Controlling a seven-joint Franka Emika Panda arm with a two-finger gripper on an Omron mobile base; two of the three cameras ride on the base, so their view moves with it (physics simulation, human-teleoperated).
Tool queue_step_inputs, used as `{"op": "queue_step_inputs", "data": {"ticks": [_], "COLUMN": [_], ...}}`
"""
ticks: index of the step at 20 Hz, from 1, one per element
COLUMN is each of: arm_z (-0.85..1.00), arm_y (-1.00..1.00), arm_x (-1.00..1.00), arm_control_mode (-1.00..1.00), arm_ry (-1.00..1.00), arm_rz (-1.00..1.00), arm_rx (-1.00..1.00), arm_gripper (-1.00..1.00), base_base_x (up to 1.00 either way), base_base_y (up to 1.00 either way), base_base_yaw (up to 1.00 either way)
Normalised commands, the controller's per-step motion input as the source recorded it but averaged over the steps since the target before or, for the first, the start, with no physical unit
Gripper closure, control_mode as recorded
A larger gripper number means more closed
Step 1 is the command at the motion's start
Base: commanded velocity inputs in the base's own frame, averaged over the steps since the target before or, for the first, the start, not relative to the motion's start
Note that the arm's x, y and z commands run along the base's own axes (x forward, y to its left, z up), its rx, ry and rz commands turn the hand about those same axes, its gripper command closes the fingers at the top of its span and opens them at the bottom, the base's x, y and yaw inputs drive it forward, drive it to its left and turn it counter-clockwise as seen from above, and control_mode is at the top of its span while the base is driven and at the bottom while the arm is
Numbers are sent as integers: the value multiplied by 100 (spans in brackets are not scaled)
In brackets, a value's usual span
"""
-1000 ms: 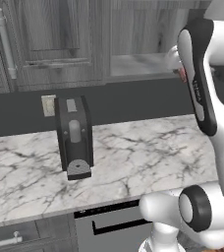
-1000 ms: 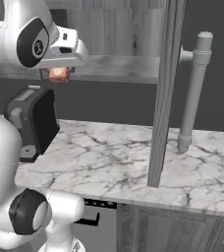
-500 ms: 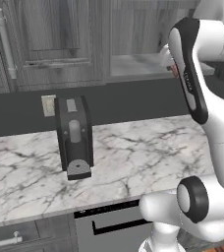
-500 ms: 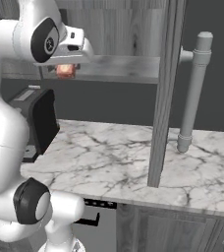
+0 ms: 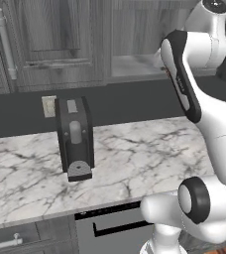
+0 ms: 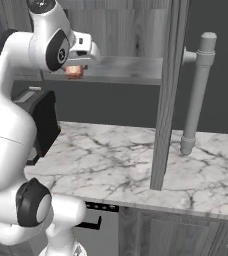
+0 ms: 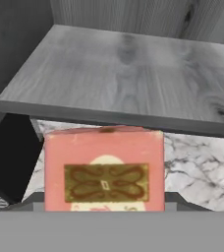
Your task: Pick up the bar soap and bar soap from the sink, and place them back in the cabinet, and close the cabinet door.
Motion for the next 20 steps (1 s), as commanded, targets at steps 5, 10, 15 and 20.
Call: {"op": "queue_step_inputs", "data": {"ticks": [5, 10, 15, 20], "arm_z": [0, 0, -1, -9], "arm_y": [0, 0, 0, 0], "arm_x": [52, 47, 47, 45], "arm_control_mode": [-100, -100, -100, -100], "arm_ry": [0, 0, 0, -3], "arm_rz": [0, 0, 0, 0], "arm_rx": [0, 0, 0, 0], "arm_gripper": [100, 100, 100, 100], "base_base_x": [0, 0, 0, 0], "base_base_y": [0, 0, 0, 0], "base_base_yaw": [0, 0, 0, 0]}}
